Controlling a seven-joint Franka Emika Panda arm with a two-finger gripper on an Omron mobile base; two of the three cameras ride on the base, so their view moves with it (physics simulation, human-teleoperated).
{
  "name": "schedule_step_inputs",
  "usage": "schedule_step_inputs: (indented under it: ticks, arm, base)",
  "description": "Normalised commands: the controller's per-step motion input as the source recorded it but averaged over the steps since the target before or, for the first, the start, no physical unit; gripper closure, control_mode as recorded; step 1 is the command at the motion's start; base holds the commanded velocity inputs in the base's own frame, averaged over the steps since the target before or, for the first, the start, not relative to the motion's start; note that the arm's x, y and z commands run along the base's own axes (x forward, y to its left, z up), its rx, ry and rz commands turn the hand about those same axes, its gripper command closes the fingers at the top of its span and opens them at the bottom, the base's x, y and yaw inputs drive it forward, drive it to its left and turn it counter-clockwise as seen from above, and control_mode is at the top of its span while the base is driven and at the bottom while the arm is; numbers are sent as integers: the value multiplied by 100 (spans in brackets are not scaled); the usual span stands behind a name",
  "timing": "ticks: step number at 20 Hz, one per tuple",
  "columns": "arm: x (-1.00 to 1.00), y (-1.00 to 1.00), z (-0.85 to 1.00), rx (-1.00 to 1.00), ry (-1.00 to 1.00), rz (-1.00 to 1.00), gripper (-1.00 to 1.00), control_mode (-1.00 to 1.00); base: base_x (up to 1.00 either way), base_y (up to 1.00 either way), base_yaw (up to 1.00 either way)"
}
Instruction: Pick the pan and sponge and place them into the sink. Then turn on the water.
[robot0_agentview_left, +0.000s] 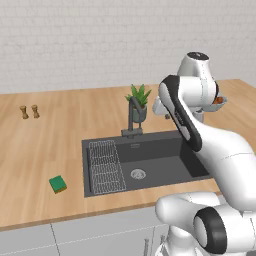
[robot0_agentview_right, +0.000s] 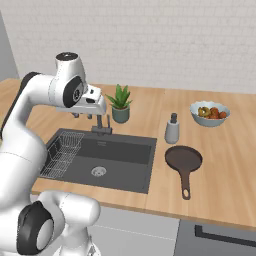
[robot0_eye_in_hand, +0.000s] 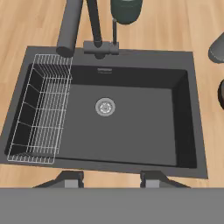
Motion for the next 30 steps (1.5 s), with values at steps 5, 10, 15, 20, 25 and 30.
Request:
schedule_step_inputs:
  ticks: [5,10,15,20,25,30]
  arm:
    - [-72,-4,0,0,-1,0,-100,-100]
    - [-90,-31,-26,-4,17,-7,-100,-100]
    - [-11,-96,-63,-1,11,-2,-100,-100]
    - [3,-100,-55,0,15,0,-100,-100]
    - [9,-98,-34,0,11,0,-100,-100]
    - [13,-83,-26,0,3,0,-100,-100]
  base:
    - [0,0,0]
    - [0,0,0]
    - [0,0,0]
    - [0,0,0]
    - [0,0,0]
    - [0,0,0]
